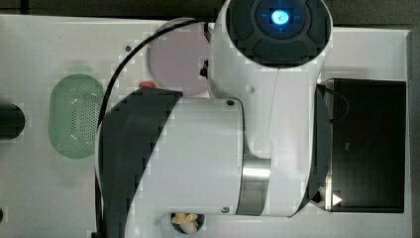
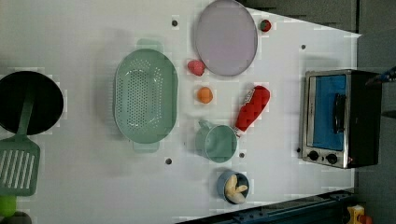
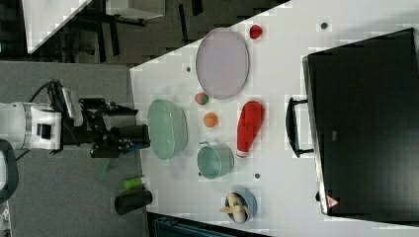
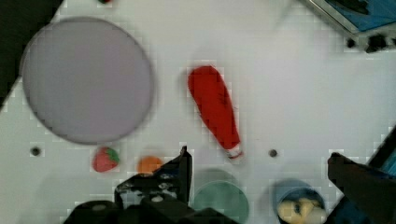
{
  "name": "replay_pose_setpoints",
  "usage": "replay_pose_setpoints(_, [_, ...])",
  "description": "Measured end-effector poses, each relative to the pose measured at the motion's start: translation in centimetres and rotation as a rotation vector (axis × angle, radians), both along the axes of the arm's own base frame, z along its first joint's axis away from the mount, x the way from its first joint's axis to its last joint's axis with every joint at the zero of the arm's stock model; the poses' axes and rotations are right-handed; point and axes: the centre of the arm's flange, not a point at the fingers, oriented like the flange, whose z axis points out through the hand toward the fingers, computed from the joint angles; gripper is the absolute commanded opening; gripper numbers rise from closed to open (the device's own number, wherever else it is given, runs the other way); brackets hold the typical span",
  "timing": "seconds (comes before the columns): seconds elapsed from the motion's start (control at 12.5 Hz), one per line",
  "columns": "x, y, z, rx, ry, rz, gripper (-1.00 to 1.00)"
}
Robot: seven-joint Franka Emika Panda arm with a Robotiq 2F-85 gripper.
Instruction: Pick Ketchup from oven and place it on table.
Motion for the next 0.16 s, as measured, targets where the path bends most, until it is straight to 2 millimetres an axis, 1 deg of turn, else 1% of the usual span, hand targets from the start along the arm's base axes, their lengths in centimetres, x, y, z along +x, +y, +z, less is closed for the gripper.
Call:
replay_pose_setpoints(0.08, [0.01,0.07,0.0,-0.037,-0.002,0.011,1.0])
replay_pose_setpoints(0.16, [-0.04,0.14,-0.01,-0.036,0.002,0.012,1.0])
